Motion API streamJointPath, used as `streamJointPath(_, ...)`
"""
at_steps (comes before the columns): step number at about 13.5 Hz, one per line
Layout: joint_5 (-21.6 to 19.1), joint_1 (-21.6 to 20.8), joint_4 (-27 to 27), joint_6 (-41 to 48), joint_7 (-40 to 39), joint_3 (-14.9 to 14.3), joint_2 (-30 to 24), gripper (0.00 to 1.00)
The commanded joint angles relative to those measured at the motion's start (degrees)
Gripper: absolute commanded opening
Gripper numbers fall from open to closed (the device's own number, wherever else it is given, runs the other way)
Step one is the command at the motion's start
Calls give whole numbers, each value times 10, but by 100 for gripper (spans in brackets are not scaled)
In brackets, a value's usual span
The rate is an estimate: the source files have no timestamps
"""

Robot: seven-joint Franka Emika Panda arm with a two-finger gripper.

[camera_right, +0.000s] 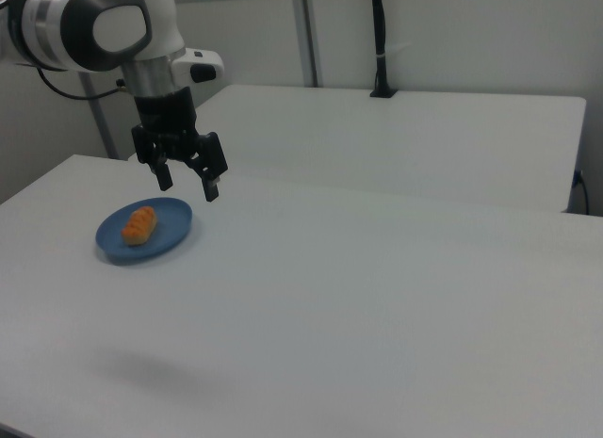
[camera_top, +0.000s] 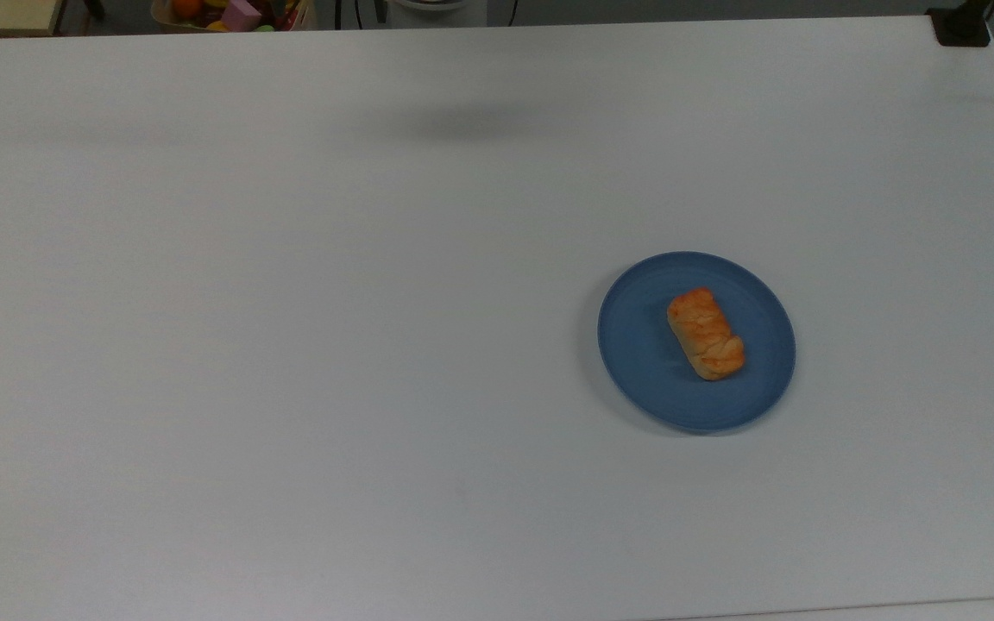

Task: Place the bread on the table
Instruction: 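Move the open gripper over the blue plate toward the bread roll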

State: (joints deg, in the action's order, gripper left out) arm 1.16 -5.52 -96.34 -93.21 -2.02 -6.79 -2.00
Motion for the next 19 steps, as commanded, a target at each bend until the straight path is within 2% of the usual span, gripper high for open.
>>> streamJointPath(1,-4,-3,0,-2,-3,-5,1,100)
streamJointPath(8,-2,11,3,-20,-3,-6,11,100)
streamJointPath(9,-5,10,23,-15,1,-5,26,100)
streamJointPath(12,-11,-7,48,-24,72,3,51,100)
streamJointPath(15,-5,-78,83,-65,135,4,95,100)
streamJointPath(17,-9,-125,106,-126,181,5,138,100)
streamJointPath(19,-10,-150,109,-175,194,5,164,100)
